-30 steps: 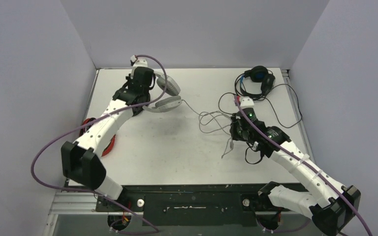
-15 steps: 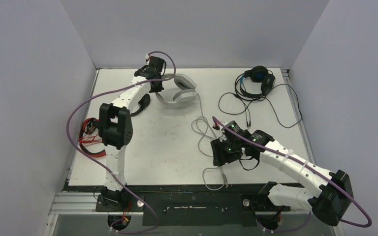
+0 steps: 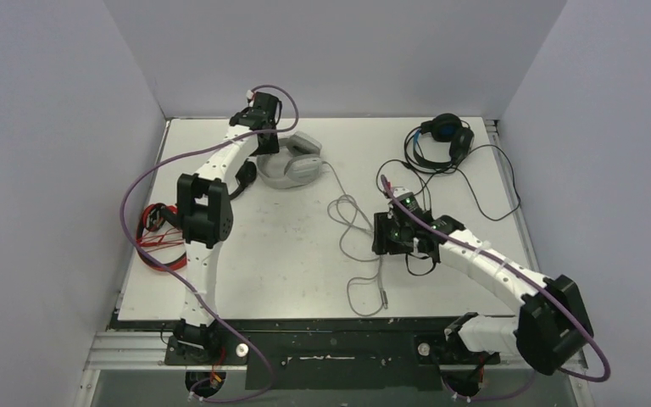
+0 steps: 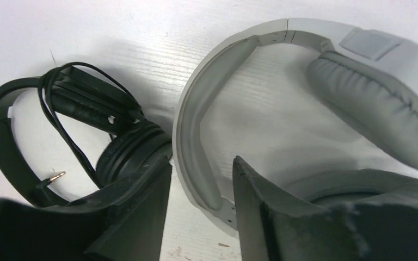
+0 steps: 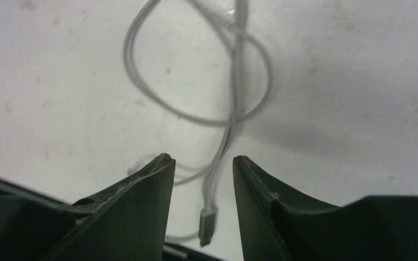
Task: Wrap the headphones
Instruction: Place the headphones at the center of the board, then untie the headphones cable at the center of the board.
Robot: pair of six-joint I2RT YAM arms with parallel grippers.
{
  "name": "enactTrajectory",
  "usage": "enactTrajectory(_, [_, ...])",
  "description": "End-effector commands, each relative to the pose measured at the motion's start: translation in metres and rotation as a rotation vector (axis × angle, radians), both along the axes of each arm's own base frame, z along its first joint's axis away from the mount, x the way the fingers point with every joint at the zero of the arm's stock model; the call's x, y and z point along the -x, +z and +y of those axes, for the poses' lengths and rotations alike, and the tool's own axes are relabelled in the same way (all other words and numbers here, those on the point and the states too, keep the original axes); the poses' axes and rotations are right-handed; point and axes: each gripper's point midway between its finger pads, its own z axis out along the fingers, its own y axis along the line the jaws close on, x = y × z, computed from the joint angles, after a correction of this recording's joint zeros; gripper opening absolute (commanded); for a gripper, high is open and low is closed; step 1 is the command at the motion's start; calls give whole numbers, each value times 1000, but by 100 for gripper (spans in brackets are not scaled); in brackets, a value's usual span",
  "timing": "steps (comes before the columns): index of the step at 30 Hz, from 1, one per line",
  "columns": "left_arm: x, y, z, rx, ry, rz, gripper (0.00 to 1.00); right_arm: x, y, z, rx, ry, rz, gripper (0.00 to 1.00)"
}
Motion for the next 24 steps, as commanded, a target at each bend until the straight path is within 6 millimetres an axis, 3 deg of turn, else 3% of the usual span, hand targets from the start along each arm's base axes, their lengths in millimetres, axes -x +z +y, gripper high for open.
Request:
enactTrajectory(1, [4, 45, -8, -12, -24, -82, 50, -73, 0, -5, -17, -110, -133, 44])
enactTrajectory(3, [18, 53, -18, -27, -50, -85, 60, -92, -6, -1, -15, -89, -125, 43])
enactTrajectory(5, [35, 59, -33, -34, -76, -93, 63, -114, -12, 2, -5, -88, -125, 40])
enactTrajectory(10, [90, 65, -86, 47, -190, -148, 64, -161, -32, 7, 45, -78, -139, 36])
enactTrajectory(13, [123, 51, -118, 123, -287, -157, 64, -177, -44, 10, 72, -68, -131, 36])
enactTrajectory(17, [138, 37, -142, 232, -371, -152, 63, -170, -67, 19, 75, -1, -59, 36])
enactTrajectory(21, [140, 18, -156, 260, -461, -118, 63, -161, -73, 23, 57, 33, -43, 36])
enactTrajectory(24, [140, 8, -174, 312, -536, -122, 64, -153, -77, 28, 42, 82, -28, 30])
